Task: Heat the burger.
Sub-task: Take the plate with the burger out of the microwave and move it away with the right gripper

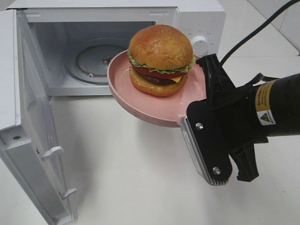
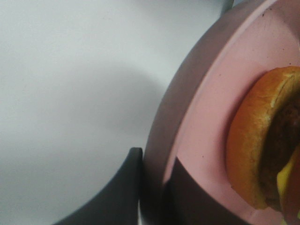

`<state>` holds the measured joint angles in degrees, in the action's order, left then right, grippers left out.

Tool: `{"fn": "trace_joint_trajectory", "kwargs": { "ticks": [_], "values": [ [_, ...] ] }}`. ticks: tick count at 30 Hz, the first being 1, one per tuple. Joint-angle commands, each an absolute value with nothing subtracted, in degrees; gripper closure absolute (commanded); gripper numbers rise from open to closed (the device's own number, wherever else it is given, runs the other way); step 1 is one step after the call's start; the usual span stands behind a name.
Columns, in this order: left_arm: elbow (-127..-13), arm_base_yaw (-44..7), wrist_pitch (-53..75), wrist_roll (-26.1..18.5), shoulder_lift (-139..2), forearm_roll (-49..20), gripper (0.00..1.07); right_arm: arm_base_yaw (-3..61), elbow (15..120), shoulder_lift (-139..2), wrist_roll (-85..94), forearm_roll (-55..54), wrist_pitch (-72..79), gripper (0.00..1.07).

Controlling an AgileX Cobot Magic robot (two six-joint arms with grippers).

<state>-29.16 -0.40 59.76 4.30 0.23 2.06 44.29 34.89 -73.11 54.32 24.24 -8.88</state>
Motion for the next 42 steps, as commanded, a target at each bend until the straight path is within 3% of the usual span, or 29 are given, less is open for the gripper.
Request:
{"fn": "trace_joint_trajectory", "kwargs": {
  "ticks": [1, 25, 42],
  "values": [
    [-29.0, -0.3, 59.1, 4.5, 1.3, 1.9, 0.07, 44.1, 34.0, -69.6, 54.3, 25.1, -6.9, 1.07],
    [-29.0, -0.3, 59.1, 4.5, 1.3, 1.9, 0.07, 44.1, 25.1, -50.3, 52.7, 25.2, -19.4, 1.07],
    [-29.0, -0.3, 59.1, 4.5, 1.3, 1.9, 0.07, 44.1, 24.4, -44.7, 35.3, 32.2, -32.8, 1.07]
  ]
}}
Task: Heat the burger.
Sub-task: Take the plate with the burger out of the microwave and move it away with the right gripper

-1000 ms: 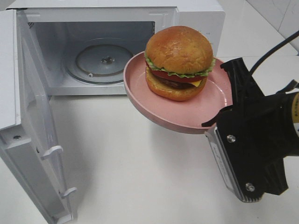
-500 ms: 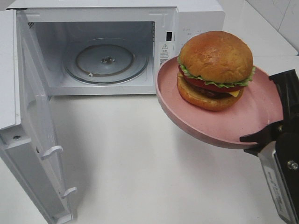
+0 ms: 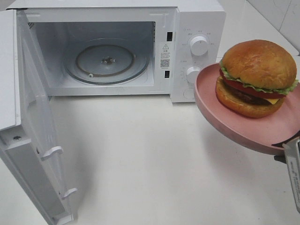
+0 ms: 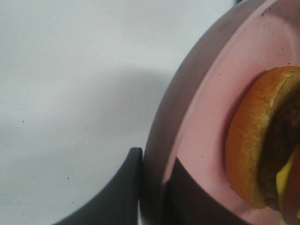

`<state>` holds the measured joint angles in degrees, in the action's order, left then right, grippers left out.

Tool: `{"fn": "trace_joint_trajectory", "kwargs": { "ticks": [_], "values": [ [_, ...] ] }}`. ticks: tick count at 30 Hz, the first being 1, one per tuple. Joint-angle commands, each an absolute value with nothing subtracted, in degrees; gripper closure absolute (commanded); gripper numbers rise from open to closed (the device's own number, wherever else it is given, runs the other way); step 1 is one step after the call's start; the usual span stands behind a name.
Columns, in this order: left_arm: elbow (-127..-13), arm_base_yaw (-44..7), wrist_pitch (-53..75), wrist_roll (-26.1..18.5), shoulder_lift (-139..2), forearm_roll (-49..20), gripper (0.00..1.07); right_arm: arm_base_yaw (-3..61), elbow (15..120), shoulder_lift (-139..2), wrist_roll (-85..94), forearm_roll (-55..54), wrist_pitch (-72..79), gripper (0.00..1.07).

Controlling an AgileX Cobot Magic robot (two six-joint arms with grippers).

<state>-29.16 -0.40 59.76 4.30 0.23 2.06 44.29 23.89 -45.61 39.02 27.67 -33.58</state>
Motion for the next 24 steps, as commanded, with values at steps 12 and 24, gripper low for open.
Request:
{"fn": "trace_joint_trajectory", "kwargs": {
  "ticks": [12, 24],
  "values": [
    [-29.0, -0.3, 59.1, 4.5, 1.3, 1.9, 0.07, 44.1, 24.4, -44.7, 20.6, 40.3, -40.0, 1.07],
    [-29.0, -0.3, 59.1, 4.5, 1.3, 1.9, 0.07, 44.1, 24.4, -44.7, 12.7, 41.7, -47.0, 1.07]
  ]
}}
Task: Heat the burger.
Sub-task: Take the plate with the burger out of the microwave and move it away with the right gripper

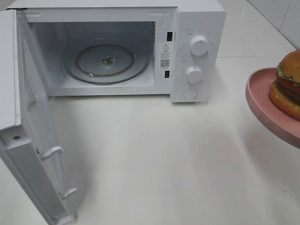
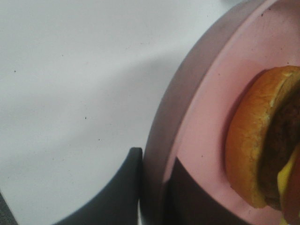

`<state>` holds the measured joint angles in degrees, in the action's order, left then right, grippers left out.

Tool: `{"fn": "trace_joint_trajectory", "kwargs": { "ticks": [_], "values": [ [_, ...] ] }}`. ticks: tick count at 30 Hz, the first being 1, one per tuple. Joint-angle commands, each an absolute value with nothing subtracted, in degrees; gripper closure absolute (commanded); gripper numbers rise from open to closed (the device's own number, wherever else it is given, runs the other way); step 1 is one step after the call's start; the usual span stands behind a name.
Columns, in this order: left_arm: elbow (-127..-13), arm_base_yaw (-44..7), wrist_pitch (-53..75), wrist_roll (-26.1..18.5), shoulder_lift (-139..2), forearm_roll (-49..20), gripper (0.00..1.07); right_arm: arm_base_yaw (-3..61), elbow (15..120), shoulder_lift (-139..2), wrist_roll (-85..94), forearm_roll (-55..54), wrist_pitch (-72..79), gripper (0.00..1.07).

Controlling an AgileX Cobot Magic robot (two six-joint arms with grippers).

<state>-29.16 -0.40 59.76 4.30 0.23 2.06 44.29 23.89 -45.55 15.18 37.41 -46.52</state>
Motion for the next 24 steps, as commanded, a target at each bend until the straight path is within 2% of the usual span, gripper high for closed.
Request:
{"fn": "trace_joint_trajectory", "kwargs": {
  "ticks": [1, 24],
  "values": [
    [-29.0, -0.3, 59.1, 4.5, 1.3, 1.9, 0.07, 44.1, 24.4, -44.7, 12.7, 41.7, -47.0, 1.07],
    [-29.0, -0.3, 59.1, 4.5, 1.3, 1.9, 0.07, 44.1, 27.5, -54.3, -8.3, 46.1, -55.9, 1.07]
  ]
}}
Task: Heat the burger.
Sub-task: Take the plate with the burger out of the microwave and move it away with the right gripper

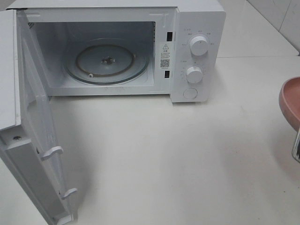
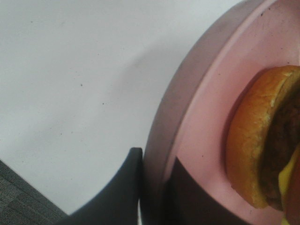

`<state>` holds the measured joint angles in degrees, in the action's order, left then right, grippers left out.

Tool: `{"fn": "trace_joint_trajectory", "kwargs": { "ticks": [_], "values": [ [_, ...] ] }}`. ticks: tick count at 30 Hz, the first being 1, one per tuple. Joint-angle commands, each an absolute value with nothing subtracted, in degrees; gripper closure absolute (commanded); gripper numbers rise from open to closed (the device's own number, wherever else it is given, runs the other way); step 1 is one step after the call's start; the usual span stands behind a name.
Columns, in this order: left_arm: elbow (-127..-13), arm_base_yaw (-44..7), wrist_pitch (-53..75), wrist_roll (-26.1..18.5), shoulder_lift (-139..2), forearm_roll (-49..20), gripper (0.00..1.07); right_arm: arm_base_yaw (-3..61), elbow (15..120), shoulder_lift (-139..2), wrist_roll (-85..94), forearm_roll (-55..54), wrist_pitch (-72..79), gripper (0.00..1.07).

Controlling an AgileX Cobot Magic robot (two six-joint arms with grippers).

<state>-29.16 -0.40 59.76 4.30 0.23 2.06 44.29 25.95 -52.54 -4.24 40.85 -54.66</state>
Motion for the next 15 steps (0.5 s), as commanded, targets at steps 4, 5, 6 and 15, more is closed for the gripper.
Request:
{"fn": "trace_joint_trajectory", "kwargs": {
  "ticks": [4, 5, 6, 15],
  "values": [
    [-29.0, -0.3, 59.1, 4.5, 1.3, 1.9, 0.07, 44.1, 29.4, -58.7, -12.3, 46.6, -57.0, 1.07],
    [-29.0, -0.3, 59.1, 4.5, 1.3, 1.9, 0.07, 44.1, 29.9, -59.5, -12.8, 46.6, -57.0, 1.07],
    [-29.0, -0.3, 59.1, 4.5, 1.3, 1.9, 0.07, 44.1, 29.9, -59.5, -12.8, 46.6, -57.0, 1.07],
    [-29.0, -0.3, 59.1, 4.5, 1.3, 1.9, 0.07, 44.1, 35.4, -68.0, -21.1, 48.0, -59.7, 1.07]
  ]
}}
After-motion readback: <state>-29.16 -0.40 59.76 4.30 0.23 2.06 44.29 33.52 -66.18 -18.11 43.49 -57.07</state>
